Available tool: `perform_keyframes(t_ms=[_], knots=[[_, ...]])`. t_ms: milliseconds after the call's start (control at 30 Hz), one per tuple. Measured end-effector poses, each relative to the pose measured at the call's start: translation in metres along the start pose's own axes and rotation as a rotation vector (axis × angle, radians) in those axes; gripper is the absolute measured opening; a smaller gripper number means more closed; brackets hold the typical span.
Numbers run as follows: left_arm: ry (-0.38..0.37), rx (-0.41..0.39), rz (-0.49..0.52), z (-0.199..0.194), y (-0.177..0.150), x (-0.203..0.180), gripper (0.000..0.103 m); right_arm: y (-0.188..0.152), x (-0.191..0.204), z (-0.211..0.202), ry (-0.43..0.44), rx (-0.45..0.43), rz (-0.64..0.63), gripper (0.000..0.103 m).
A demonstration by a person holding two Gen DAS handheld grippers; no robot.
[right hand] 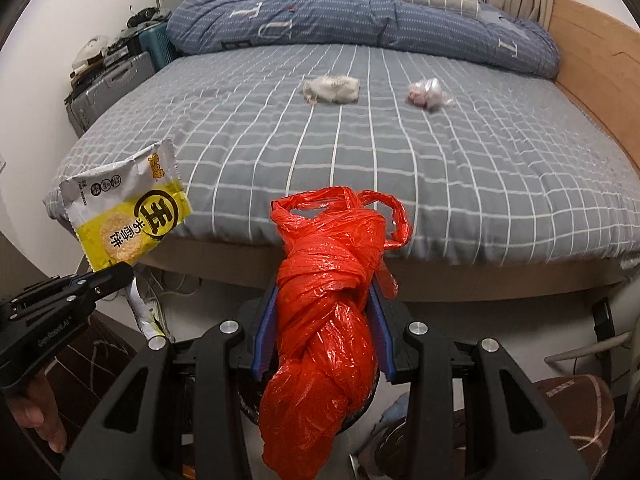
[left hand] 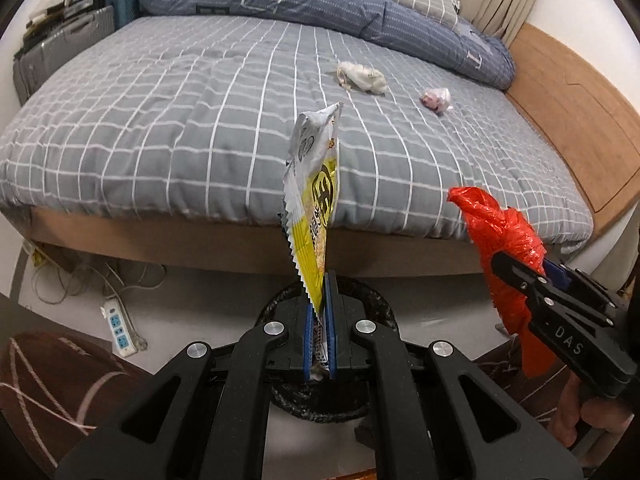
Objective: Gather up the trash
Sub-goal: 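Open the right tool over the bin while the left tool drops the yellow packet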
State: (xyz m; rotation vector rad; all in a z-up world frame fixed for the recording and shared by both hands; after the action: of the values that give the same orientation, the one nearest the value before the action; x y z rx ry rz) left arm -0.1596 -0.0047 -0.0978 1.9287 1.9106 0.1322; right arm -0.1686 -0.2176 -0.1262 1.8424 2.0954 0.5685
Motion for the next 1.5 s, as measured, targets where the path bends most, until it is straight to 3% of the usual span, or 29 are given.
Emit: perform_keyframes(t_ms=[367, 733, 833, 1000, 1067, 1167, 1500], knots=[[0.002, 0.082, 0.004, 0.054, -0.019, 0.015, 0.004, -0.019, 0.005, 0.063, 0.014, 0.086, -0.023, 0.039], [-0.001, 0.226, 0.021, 0.123, -0.031, 0.015, 0.004, -0.032, 0.016, 0.138, 0.007, 0.237, -0.053, 0.04], [0.007, 0.232, 0.008, 0.127, -0.033, 0.022, 0.004, -0.034, 0.022, 0.148, 0.012, 0.265, -0.06, 0.041], [0.024, 0.233, -0.03, 0.128, -0.035, 0.038, 0.004, -0.031, 0.03, 0.156, -0.01, 0.276, -0.06, 0.055], [0.029, 0.23, -0.03, 0.127, -0.036, 0.041, 0.004, -0.028, 0.031, 0.154, -0.017, 0.263, -0.054, 0.068], [0.03, 0.232, -0.032, 0.128, -0.036, 0.042, 0.004, -0.023, 0.028, 0.15, -0.038, 0.236, -0.051, 0.079], [0.019, 0.253, 0.02, 0.138, -0.038, 0.013, 0.004, -0.028, -0.015, 0.137, -0.081, 0.216, 0.006, 0.093]])
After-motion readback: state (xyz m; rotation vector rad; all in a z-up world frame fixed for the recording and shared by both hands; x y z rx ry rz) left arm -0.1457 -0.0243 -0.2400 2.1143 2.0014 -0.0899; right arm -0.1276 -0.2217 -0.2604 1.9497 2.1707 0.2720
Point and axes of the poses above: each gripper's, at about its wrist camera, not at the fingertips, and z roughly the way its jaws point, x to its left, y to its top, the point moved 4 cm from there along z, roughly the way its jaws point, and after that the axes turned 12 degrees about x, right-handed, at the moved point
